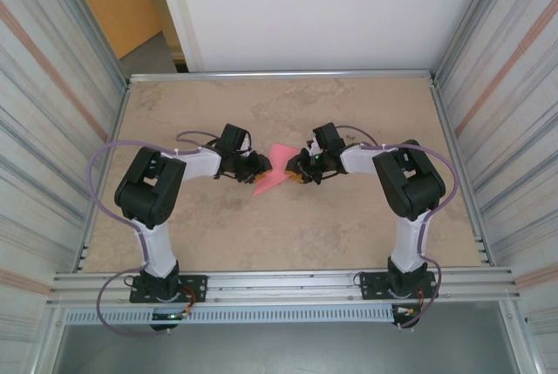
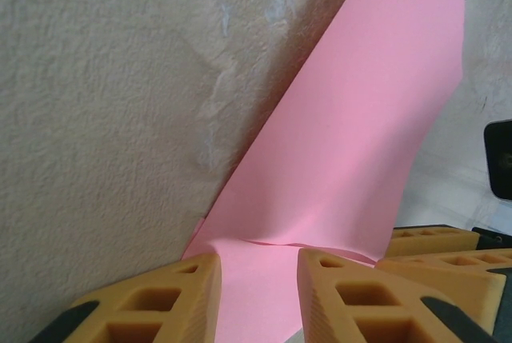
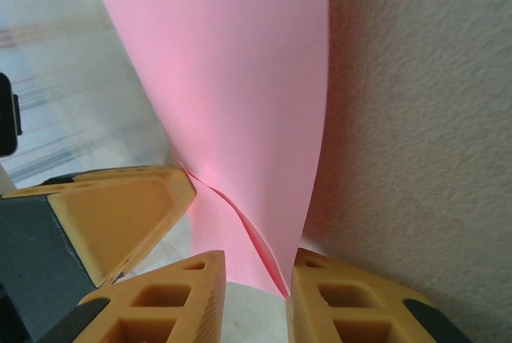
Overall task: Fold a paper plane with a square sheet of paper (pick it up from the middle)
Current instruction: Fold the wing for the fifth time at the center of the table.
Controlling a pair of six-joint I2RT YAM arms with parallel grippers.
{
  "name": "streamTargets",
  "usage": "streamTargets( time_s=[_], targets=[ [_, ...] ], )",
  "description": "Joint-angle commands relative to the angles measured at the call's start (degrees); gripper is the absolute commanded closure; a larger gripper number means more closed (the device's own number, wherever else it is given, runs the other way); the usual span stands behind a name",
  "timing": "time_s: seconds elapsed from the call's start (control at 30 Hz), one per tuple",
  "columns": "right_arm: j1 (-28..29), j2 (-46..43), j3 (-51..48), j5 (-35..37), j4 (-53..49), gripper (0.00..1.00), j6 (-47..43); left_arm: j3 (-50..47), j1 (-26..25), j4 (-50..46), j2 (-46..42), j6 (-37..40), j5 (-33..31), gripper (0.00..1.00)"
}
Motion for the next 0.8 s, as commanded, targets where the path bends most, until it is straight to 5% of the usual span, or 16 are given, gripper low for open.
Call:
streamTargets(
  time_s=[0.0, 0.37, 0.77],
  targets=[
    [-0.1, 1.5, 0.8, -2.0, 1.8, 0.75, 2.0, -0.5, -0.3, -4.6, 2.0, 0.2, -0.5, 0.68],
    [-1.2, 3.7, 0.2, -5.2, 7.2, 0.80, 6.2, -0.2, -0.3, -4.5, 1.9, 0.1, -0.6, 0.68],
    [-1.6, 1.6, -0.9, -4.1, 5.0, 0.98, 5.0, 0.7, -0.4, -4.9, -3.1, 3.3, -0.7, 0.64]
  ],
)
